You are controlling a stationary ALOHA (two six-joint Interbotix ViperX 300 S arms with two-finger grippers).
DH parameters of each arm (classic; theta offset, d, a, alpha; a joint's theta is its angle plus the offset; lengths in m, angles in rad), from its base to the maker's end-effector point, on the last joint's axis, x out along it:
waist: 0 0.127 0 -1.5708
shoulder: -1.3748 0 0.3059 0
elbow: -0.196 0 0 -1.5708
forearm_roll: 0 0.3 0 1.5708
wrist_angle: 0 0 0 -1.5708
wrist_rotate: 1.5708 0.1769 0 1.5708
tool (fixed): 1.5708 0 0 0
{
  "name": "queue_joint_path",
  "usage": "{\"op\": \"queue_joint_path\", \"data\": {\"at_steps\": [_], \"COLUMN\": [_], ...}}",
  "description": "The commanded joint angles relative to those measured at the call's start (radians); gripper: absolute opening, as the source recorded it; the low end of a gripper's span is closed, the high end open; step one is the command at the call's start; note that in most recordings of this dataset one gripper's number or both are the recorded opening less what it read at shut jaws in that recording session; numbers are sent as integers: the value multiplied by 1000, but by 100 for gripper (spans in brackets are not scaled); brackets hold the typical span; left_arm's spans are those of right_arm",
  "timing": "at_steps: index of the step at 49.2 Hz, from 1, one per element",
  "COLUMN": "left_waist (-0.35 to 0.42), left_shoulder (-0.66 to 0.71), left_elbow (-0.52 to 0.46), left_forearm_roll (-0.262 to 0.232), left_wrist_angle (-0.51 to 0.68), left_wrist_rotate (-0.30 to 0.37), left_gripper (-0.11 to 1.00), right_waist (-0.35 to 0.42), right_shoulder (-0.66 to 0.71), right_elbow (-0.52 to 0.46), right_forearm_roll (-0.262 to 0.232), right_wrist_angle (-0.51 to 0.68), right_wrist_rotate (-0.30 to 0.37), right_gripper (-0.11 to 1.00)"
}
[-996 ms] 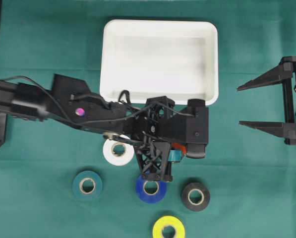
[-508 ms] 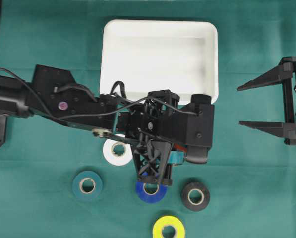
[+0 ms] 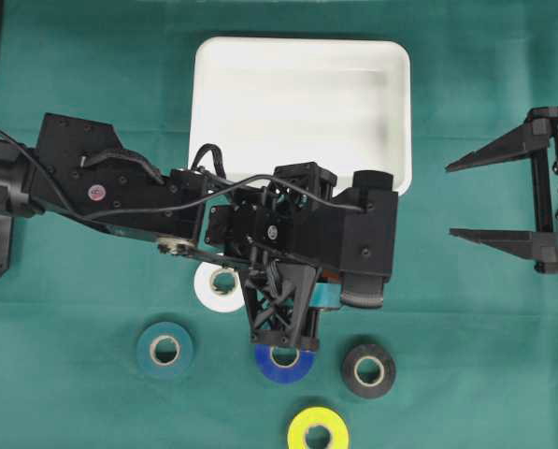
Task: Pick up the tape from a random location and place it into the white case.
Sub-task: 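Lift the red tape roll and carry it over the white tray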
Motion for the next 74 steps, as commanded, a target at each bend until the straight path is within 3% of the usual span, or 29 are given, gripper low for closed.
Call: {"op": "queue_joint_path", "data": {"at_steps": [1,50,74], "left_waist": [-3,5,173], "left_shoulder": [-40,-43,-60], "left_elbow": [-18,-17,0], "left_forearm_roll": [5,3,5], "left_wrist_angle": [-3,-3,23], "left_wrist_rotate": [2,0,3], "left_gripper": [24,24,24], "right_waist": [0,0,0], "right_shoulder": [6,6,6], "right_elbow": [-28,-28,-28], "right_forearm_roll": [2,2,2], "right_wrist_angle": [-3,-3,-3], "right_wrist_rotate": [2,2,2], "right_gripper": [92,92,92]}}
